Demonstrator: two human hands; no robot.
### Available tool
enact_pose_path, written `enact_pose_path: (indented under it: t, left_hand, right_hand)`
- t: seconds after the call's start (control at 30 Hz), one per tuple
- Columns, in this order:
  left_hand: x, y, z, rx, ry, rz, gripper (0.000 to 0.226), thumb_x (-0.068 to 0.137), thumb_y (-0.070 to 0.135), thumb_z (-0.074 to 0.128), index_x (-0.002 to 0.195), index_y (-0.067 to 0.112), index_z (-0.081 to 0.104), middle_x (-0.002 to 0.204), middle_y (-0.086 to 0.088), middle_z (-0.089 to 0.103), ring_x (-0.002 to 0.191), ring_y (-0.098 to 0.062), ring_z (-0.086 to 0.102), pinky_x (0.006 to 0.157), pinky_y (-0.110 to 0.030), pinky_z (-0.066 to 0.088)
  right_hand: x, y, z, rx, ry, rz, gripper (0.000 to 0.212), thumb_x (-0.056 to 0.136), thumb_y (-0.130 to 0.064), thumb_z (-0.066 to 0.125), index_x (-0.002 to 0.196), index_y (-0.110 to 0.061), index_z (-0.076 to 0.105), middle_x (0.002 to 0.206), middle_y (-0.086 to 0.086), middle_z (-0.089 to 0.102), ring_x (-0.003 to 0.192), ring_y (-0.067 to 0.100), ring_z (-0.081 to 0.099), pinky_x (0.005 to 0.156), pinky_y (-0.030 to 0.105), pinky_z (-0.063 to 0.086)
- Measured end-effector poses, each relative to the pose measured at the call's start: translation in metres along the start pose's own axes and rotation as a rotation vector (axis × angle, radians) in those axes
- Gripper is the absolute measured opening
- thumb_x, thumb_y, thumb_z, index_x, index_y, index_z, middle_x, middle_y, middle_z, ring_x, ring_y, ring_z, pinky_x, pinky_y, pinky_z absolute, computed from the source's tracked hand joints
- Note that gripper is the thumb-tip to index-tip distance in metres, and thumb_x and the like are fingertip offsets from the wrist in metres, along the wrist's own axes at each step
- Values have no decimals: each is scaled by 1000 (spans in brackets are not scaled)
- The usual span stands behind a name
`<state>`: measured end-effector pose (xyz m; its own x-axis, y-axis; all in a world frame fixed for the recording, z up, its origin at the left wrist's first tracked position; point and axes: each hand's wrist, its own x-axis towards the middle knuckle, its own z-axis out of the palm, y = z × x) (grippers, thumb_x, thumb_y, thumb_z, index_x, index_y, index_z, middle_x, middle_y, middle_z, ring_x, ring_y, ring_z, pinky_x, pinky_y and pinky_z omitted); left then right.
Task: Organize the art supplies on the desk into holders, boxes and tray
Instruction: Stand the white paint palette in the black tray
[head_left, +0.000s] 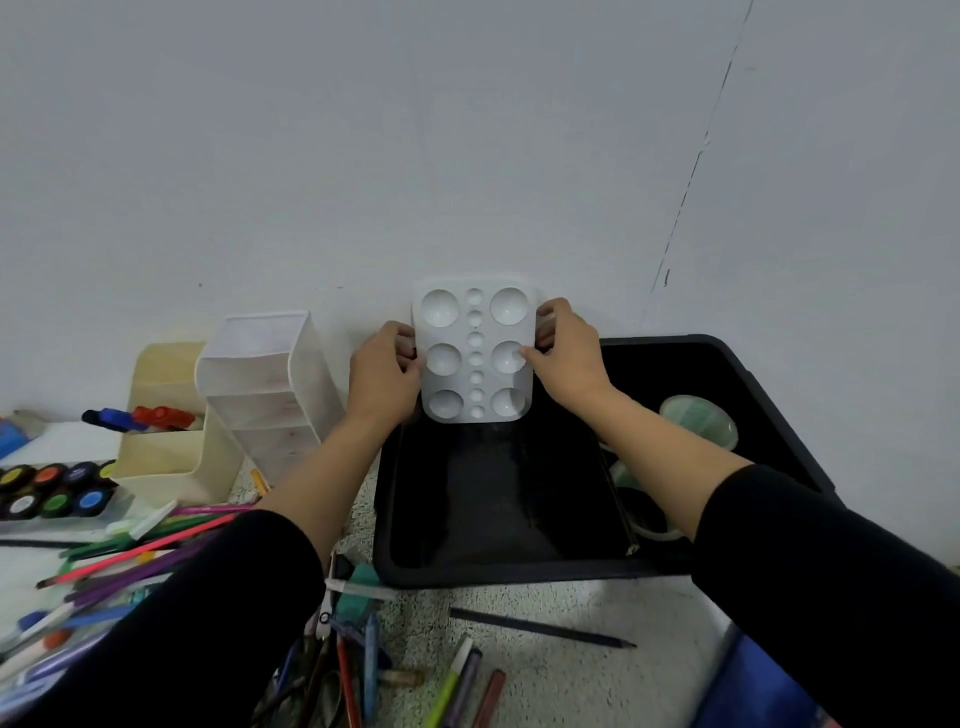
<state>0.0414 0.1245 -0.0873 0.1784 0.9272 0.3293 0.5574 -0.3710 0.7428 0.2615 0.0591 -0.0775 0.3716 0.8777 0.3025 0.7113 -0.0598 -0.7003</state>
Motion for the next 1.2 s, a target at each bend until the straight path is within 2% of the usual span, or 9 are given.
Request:
enact_pose_path:
  t: [0.13,0.33,0.53,0.67,0.83,0.97,1.03,1.1,1.2]
  left_hand:
    - [-7,2,-6,-42,-10,-54,41,88,12,73,125,11,55,93,-3,63,79,-15,63,80,-27,49]
    - [-52,22,-24,-84,-50,-7,24,91,26,71,111,25,57,93,6,63,83,-5,63,73,-18,48]
    - [-114,49,-41,-125,-331,116,8,93,27,69,91,33,64,84,9,67,75,-11,66,74,-29,56]
    - [-156,69,-49,-94,-482,274,3,95,30,66,93,31,66,82,12,65,76,-12,64,69,-24,53]
    - [-198,51,-50,74,-496,419,18,94,39,63,111,32,66,99,21,61,92,-4,61,78,-20,49]
    - [-209,25,-55,186,-434,473,30,100,40,56,128,31,65,111,21,61,103,-7,55,88,-30,46]
    - [-208,21,-62,189,-383,467,26,100,32,60,124,27,68,110,16,63,104,-9,55,88,-27,46]
    - [-208,19,-69,185,-346,442,24,95,26,65,118,25,71,108,14,65,104,-9,57,87,-25,47]
    - [-210,18,-72,199,-327,445,22,93,21,68,114,22,72,108,13,68,104,-10,57,89,-26,46]
  right_hand:
    - [-13,-5,-12,47,9,-11,48,83,-14,79,121,-11,51,103,1,59,95,18,60,86,36,55]
    - [-57,-15,-55,186,-45,56,31,87,-25,76,113,-21,59,103,0,66,96,13,65,75,10,45]
    - [-118,-29,-104,259,-329,-8,8,92,-26,71,98,-23,67,89,5,70,86,22,72,91,49,55]
    - [-160,-33,-128,259,-446,-57,6,96,-21,68,101,-17,68,86,3,67,81,22,71,86,53,54]
    - [-218,-26,-123,243,-324,-158,4,96,-18,68,93,-20,69,79,0,64,70,24,57,67,43,51]
    - [-243,-18,-106,134,-411,-267,7,97,-22,66,92,-18,69,70,-10,59,56,10,50,55,17,37]
    - [-249,-18,-95,18,-497,-312,11,99,-29,62,95,-21,68,75,-12,62,61,6,57,57,16,41]
    - [-255,-16,-79,-154,-563,-378,15,101,-38,56,99,-25,64,86,-13,66,74,6,62,65,28,52]
    - [-265,-2,-47,-415,-566,-462,27,102,-38,48,122,-24,59,119,-6,64,103,17,63,77,35,54]
